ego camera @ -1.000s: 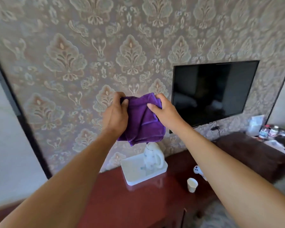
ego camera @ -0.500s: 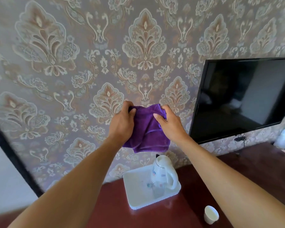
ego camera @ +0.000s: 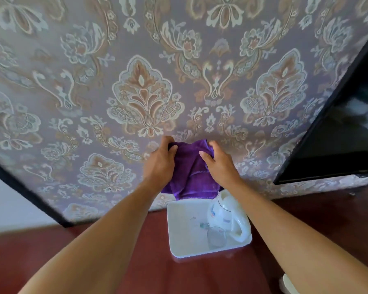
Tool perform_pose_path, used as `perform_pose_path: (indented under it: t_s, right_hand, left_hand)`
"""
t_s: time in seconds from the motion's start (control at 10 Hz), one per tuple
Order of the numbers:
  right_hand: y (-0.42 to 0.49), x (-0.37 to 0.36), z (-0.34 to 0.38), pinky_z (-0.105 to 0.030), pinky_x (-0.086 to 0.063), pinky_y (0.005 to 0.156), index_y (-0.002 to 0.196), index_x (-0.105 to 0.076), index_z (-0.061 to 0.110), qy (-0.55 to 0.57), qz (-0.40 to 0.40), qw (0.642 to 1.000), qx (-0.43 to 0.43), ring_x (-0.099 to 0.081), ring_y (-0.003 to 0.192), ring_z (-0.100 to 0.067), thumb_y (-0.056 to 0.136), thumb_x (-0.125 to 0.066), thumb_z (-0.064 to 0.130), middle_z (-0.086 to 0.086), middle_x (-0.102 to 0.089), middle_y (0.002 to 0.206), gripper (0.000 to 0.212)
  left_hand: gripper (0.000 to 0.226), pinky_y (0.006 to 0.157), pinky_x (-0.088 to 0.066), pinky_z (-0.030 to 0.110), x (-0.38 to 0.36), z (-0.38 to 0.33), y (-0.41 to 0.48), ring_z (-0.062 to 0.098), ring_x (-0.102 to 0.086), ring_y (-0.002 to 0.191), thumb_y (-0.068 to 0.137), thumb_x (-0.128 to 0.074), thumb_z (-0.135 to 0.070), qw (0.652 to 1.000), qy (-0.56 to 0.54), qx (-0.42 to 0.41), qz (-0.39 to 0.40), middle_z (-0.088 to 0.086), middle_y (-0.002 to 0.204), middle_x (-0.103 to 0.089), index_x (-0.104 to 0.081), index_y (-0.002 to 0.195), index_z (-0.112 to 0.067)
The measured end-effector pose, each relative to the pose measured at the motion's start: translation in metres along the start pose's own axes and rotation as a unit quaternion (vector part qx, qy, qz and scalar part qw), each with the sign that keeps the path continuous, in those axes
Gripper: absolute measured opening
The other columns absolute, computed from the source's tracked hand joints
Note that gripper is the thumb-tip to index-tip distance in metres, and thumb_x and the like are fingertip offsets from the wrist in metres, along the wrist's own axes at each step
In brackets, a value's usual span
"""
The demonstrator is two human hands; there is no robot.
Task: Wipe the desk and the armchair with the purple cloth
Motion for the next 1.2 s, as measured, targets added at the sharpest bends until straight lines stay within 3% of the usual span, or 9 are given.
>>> perform_pose_path:
  t_s: [0.1,0.3,0.5,0.7,0.8,0.9,1.0,1.1,1.2]
  right_hand:
    - [0.005,-0.032,-0.033,-0.042,-0.053,0.076,0.118,-0.052,0.024,0.002,0.035,0.999,-0.029,-0.064,0.075,-0.028,0.101,-0.055,0.043,-0.005,-0.068,0.079,0.026]
    - [-0.021,-0.100,-0.112,-0.043,-0.051,0.073,0.123,-0.050,0.020,-0.035,0.110,0.989,-0.090,-0.063,0.076,-0.035,0.102,-0.053,0.042,-0.006,-0.062,0.069,0.030]
    - [-0.051,-0.171,-0.185,-0.038,-0.038,0.067,0.132,-0.042,0.015,-0.144,0.195,0.963,-0.116,-0.066,0.094,-0.043,0.106,-0.043,0.040,-0.019,-0.071,0.096,0.037]
    - [-0.060,-0.213,-0.228,-0.038,-0.038,0.064,0.122,-0.041,0.005,-0.182,0.226,0.941,-0.176,-0.066,0.093,-0.044,0.106,-0.043,0.028,-0.025,-0.068,0.103,0.028]
    - [-0.060,-0.227,-0.242,-0.036,-0.038,0.066,0.127,-0.037,0.004,-0.183,0.232,0.930,-0.221,-0.066,0.097,-0.043,0.104,-0.046,0.018,-0.025,-0.066,0.110,0.029]
    - [-0.063,-0.232,-0.248,-0.036,-0.040,0.074,0.143,-0.026,0.005,-0.187,0.229,0.922,-0.251,-0.061,0.108,-0.043,0.102,-0.050,0.020,-0.028,-0.054,0.126,0.050]
    - [-0.074,-0.233,-0.245,-0.045,-0.047,0.099,0.156,-0.012,0.008,-0.182,0.244,0.916,-0.260,-0.051,0.122,-0.045,0.098,-0.057,0.022,-0.029,-0.037,0.141,0.075]
    - [-0.090,-0.234,-0.233,-0.049,-0.037,0.113,0.160,-0.001,0.010,-0.191,0.278,0.908,-0.249,-0.038,0.135,-0.045,0.094,-0.057,0.025,-0.027,-0.021,0.152,0.087]
    - [-0.099,-0.227,-0.214,-0.048,-0.030,0.118,0.161,-0.001,0.010,-0.201,0.304,0.901,-0.235,-0.031,0.142,-0.044,0.094,-0.058,0.030,-0.029,-0.017,0.157,0.090]
  left_hand:
    - [0.007,0.069,-0.046,0.041,-0.032,0.037,-0.002,0.037,-0.063,0.082,0.103,-0.041,-0.038,0.999,0.005,0.037,0.016,0.008,0.085,-0.066,-0.040,0.109,-0.034]
    - [0.010,0.064,-0.036,0.035,-0.101,0.119,-0.049,0.026,-0.048,0.068,0.101,-0.039,-0.041,0.991,0.035,0.113,0.060,-0.007,0.072,-0.053,-0.040,0.109,-0.036]
    - [0.009,0.066,-0.039,0.038,-0.169,0.190,-0.111,0.029,-0.052,0.072,0.100,-0.041,-0.044,0.966,0.062,0.216,0.128,-0.008,0.075,-0.053,-0.039,0.106,-0.037]
    - [0.016,0.069,-0.042,0.039,-0.209,0.214,-0.127,0.035,-0.059,0.085,0.099,-0.046,-0.041,0.950,0.087,0.237,0.185,0.002,0.105,-0.066,-0.040,0.112,-0.034]
    - [0.045,0.079,-0.052,0.046,-0.220,0.211,-0.125,0.036,-0.063,0.101,0.093,-0.059,-0.027,0.950,0.087,0.205,0.218,-0.001,0.136,-0.052,-0.036,0.132,-0.031]
    - [0.071,0.082,-0.055,0.046,-0.227,0.212,-0.132,0.033,-0.062,0.104,0.083,-0.063,-0.007,0.946,0.094,0.187,0.247,-0.002,0.148,-0.034,-0.033,0.142,-0.032]
    - [0.063,0.088,-0.054,0.041,-0.230,0.211,-0.137,0.026,-0.054,0.115,0.078,-0.062,0.001,0.947,0.088,0.161,0.262,-0.005,0.148,-0.028,-0.049,0.134,-0.026]
    - [0.059,0.098,-0.050,0.040,-0.228,0.205,-0.141,0.025,-0.041,0.135,0.083,-0.064,-0.011,0.942,0.117,0.122,0.290,-0.001,0.156,-0.025,-0.050,0.139,-0.025]
    - [0.061,0.106,-0.044,0.039,-0.206,0.190,-0.138,0.025,-0.038,0.140,0.089,-0.063,-0.026,0.935,0.125,0.122,0.308,-0.001,0.156,-0.031,-0.042,0.146,-0.026]
Point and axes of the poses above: each hand's wrist, its own y-axis towards the middle knuckle, its own x-axis out of the back of the hand, z = x × y, the point moved 8 cm from there along y, towards the middle knuckle
